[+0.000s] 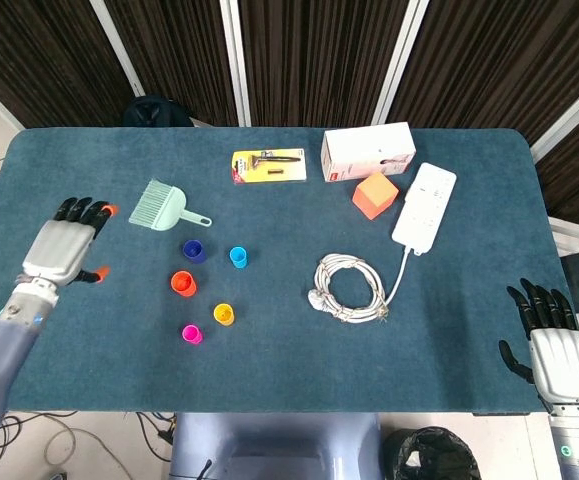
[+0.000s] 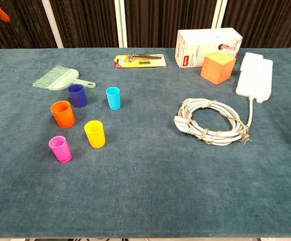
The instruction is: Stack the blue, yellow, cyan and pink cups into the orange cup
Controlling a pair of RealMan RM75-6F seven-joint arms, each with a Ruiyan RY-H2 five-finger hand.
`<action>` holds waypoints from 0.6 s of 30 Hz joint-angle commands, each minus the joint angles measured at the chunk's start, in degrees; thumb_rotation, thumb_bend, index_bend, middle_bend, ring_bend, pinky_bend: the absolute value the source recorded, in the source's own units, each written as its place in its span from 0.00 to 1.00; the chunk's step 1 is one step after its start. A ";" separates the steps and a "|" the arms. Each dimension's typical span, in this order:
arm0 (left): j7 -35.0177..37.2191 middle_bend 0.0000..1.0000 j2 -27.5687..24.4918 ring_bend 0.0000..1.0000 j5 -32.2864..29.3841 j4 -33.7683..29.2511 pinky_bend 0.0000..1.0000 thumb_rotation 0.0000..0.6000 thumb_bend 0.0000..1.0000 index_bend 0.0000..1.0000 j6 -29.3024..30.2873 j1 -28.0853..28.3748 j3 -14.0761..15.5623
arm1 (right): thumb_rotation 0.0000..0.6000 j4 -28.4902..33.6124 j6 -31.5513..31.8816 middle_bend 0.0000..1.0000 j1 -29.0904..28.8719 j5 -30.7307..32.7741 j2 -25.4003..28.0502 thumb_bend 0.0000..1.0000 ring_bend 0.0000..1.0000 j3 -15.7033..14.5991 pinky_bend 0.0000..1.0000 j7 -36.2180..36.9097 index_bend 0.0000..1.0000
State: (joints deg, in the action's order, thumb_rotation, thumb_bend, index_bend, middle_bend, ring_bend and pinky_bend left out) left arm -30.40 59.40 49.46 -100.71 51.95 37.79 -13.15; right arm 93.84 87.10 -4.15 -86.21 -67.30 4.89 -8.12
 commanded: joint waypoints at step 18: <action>-10.95 0.10 20.63 0.00 -17.57 20.29 0.04 1.00 0.19 0.18 -3.16 15.08 2.19 | 1.00 -1.23 -0.89 0.07 -0.39 1.90 -1.18 0.41 0.09 0.66 0.09 -0.57 0.11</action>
State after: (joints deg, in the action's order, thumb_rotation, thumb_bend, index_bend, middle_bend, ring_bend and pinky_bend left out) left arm -41.29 79.67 32.20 -80.70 49.05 52.53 -11.11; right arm 92.61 86.21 -4.55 -84.31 -68.48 5.54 -8.69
